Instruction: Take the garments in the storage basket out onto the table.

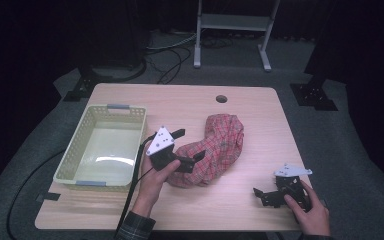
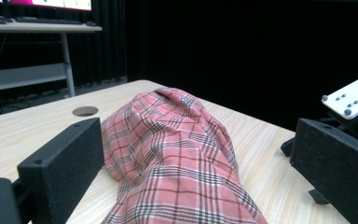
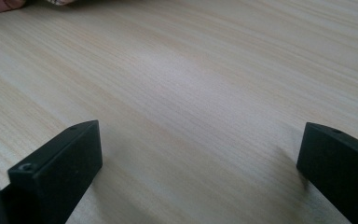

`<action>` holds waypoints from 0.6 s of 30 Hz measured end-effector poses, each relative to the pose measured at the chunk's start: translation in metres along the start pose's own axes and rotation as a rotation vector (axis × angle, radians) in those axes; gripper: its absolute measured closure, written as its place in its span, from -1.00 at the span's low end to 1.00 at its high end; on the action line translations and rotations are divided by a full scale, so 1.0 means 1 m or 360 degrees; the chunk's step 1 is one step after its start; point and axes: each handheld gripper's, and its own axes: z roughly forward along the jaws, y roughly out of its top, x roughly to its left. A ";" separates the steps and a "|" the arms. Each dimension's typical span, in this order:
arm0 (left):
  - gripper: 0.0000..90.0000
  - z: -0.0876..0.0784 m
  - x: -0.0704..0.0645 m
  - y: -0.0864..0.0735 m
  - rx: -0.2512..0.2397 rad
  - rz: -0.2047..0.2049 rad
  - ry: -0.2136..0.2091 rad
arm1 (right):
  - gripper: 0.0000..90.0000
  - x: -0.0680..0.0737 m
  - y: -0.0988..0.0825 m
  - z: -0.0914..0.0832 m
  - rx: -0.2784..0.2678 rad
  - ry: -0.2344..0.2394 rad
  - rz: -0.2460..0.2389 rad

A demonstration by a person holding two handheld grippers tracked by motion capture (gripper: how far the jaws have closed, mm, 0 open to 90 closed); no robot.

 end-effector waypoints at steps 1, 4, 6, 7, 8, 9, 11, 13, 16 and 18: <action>-0.94 -0.002 0.000 0.000 -0.0012 -0.0006 -0.0001 | -1.00 0.000 0.000 0.000 0.0000 0.0000 0.0000; -0.94 -0.007 -0.001 -0.001 -0.0033 -0.0001 0.0001 | -1.00 0.000 0.000 0.000 0.0000 0.0000 0.0000; -0.94 -0.010 -0.002 -0.001 -0.0046 -0.0004 -0.0003 | -1.00 0.000 0.000 0.000 0.0000 0.0000 0.0000; -0.94 -0.011 -0.003 -0.002 -0.0050 0.0001 -0.0003 | -1.00 0.000 0.000 0.000 0.0000 0.0000 0.0000; -0.94 -0.013 -0.004 -0.002 -0.0059 0.0004 -0.0003 | -1.00 0.000 0.000 0.000 0.0000 0.0000 0.0000; -0.94 -0.013 -0.005 -0.003 -0.0069 0.0009 -0.0007 | -1.00 0.000 0.000 0.000 0.0000 0.0000 0.0000; -0.94 -0.016 -0.007 -0.006 -0.0074 0.0012 -0.0011 | -1.00 0.000 0.000 0.000 0.0000 0.0000 0.0000; -0.94 -0.018 -0.010 -0.009 -0.0082 0.0014 -0.0019 | -1.00 0.000 0.000 0.000 0.0000 0.0000 0.0000; -0.94 -0.020 -0.013 -0.014 -0.0079 0.0017 -0.0024 | -1.00 0.000 0.000 0.000 0.0000 0.0000 0.0000; -0.94 -0.022 -0.014 -0.018 -0.0086 0.0010 -0.0022 | -1.00 0.000 0.000 0.000 0.0000 0.0000 0.0000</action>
